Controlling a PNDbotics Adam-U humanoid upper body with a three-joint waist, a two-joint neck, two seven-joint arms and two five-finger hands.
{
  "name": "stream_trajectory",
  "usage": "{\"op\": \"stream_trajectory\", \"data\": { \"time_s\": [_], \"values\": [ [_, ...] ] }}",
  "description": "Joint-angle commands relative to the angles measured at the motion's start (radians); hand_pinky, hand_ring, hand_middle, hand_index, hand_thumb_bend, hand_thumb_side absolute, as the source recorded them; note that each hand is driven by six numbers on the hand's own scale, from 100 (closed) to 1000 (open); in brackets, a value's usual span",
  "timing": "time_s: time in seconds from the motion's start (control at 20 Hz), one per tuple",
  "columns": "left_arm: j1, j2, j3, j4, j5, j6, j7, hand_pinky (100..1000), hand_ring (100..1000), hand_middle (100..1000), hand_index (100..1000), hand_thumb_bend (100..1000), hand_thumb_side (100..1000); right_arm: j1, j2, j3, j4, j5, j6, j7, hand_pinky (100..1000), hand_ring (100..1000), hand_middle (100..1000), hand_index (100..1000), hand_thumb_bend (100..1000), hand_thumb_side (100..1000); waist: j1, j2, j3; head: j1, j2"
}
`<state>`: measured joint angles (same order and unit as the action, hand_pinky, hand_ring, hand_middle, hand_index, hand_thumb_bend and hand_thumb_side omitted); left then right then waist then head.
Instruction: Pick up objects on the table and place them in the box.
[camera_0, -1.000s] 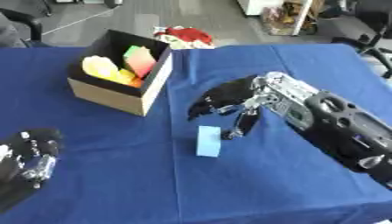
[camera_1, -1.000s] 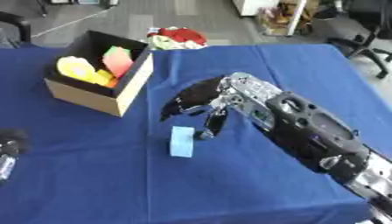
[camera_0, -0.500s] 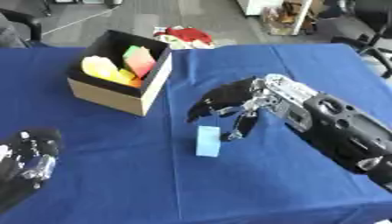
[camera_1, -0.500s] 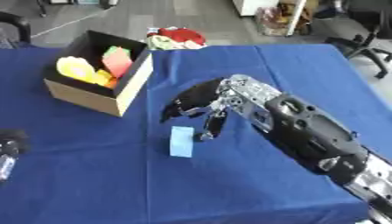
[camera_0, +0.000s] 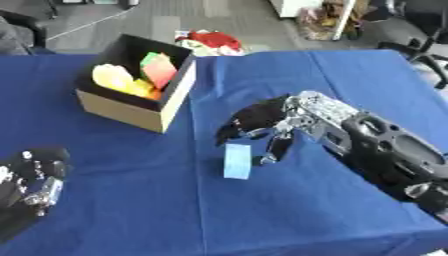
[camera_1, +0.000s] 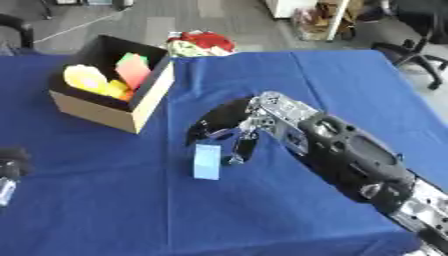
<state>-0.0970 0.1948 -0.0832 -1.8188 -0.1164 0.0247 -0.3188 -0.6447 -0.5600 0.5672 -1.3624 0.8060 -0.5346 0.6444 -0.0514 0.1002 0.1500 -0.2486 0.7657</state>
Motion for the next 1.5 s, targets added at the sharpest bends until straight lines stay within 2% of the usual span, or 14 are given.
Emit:
{"op": "stream_trajectory", "data": {
  "time_s": [0.05, 0.2, 0.25, 0.3, 0.4, 0.55, 0.7, 0.8, 0.95, 1.1, 1.2, 1.35, 1.45, 1.5],
  "values": [
    [-0.009, 0.012, 0.005, -0.018, -0.002, -0.002, 0.0, 737, 646, 651, 731, 100, 325, -0.013, -0.007, -0.011, 0.013, 0.021, -0.181, 0.157, 954, 943, 934, 922, 328, 100, 0.0, -0.022, 0.0, -0.001, 0.004],
    [-0.009, 0.012, 0.006, -0.018, -0.002, -0.002, 0.0, 737, 646, 651, 731, 100, 325, -0.015, -0.002, -0.024, 0.015, 0.015, -0.182, 0.107, 927, 895, 861, 695, 257, 100, 0.002, -0.023, -0.002, 0.0, 0.003],
    [-0.009, 0.012, 0.006, -0.018, -0.002, -0.002, 0.001, 737, 646, 651, 731, 100, 325, -0.016, -0.003, -0.031, 0.013, 0.008, -0.179, 0.078, 925, 890, 855, 680, 252, 100, 0.002, -0.023, -0.002, 0.0, 0.003],
    [-0.008, 0.012, 0.007, -0.018, -0.002, -0.002, 0.001, 737, 646, 651, 731, 100, 326, -0.016, -0.004, -0.041, 0.01, -0.006, -0.172, 0.044, 911, 864, 812, 580, 221, 100, 0.002, -0.023, -0.003, 0.002, 0.003],
    [-0.008, 0.011, 0.008, -0.018, -0.002, -0.002, 0.002, 737, 646, 651, 730, 100, 326, -0.018, -0.01, -0.065, 0.004, -0.046, -0.144, -0.015, 908, 849, 784, 549, 183, 100, 0.003, -0.024, -0.005, 0.006, 0.003],
    [-0.006, 0.011, 0.009, -0.017, -0.001, -0.002, 0.003, 737, 646, 652, 731, 100, 325, -0.053, -0.015, -0.132, -0.037, -0.141, -0.061, -0.067, 906, 836, 771, 551, 141, 100, 0.006, -0.027, -0.009, 0.013, 0.004],
    [-0.004, 0.007, 0.007, -0.016, 0.0, -0.002, 0.001, 738, 646, 652, 730, 100, 324, -0.144, 0.014, -0.188, -0.06, -0.208, -0.008, -0.072, 905, 834, 773, 554, 124, 100, 0.012, -0.032, -0.01, 0.011, 0.004],
    [-0.003, 0.003, 0.005, -0.016, 0.002, -0.003, -0.001, 737, 646, 652, 730, 100, 322, -0.212, 0.068, -0.218, -0.009, -0.2, 0.024, -0.068, 904, 831, 772, 556, 112, 100, 0.022, -0.036, -0.007, 0.01, 0.004],
    [-0.002, -0.006, 0.002, -0.016, 0.007, -0.004, -0.004, 737, 646, 652, 730, 100, 323, -0.309, 0.19, -0.283, 0.133, -0.103, 0.064, -0.084, 905, 830, 775, 580, 100, 100, 0.038, -0.037, 0.006, -0.005, 0.004],
    [-0.004, -0.012, -0.006, -0.014, 0.01, -0.005, -0.01, 738, 646, 652, 730, 100, 324, -0.37, 0.316, -0.368, 0.282, 0.011, 0.111, -0.144, 900, 815, 767, 611, 100, 100, 0.049, -0.033, 0.022, -0.024, 0.004],
    [-0.009, -0.016, -0.013, -0.015, 0.013, -0.006, -0.017, 738, 646, 653, 731, 100, 324, -0.406, 0.387, -0.414, 0.382, 0.117, 0.14, -0.197, 900, 821, 775, 635, 100, 100, 0.054, -0.028, 0.037, -0.04, -0.001],
    [-0.021, -0.019, -0.023, -0.016, 0.017, -0.007, -0.028, 738, 646, 653, 731, 100, 326, -0.436, 0.473, -0.484, 0.502, 0.302, 0.198, -0.294, 891, 814, 777, 723, 100, 100, 0.058, -0.014, 0.067, -0.072, -0.013],
    [-0.027, -0.021, -0.028, -0.017, 0.019, -0.007, -0.034, 738, 646, 653, 731, 100, 328, -0.442, 0.512, -0.518, 0.561, 0.42, 0.256, -0.358, 889, 822, 793, 796, 153, 100, 0.059, -0.005, 0.084, -0.089, -0.019],
    [-0.03, -0.022, -0.03, -0.018, 0.02, -0.007, -0.036, 738, 646, 653, 731, 100, 328, -0.442, 0.525, -0.531, 0.582, 0.474, 0.286, -0.386, 888, 821, 802, 851, 223, 100, 0.059, -0.002, 0.091, -0.093, -0.02]
  ]
}}
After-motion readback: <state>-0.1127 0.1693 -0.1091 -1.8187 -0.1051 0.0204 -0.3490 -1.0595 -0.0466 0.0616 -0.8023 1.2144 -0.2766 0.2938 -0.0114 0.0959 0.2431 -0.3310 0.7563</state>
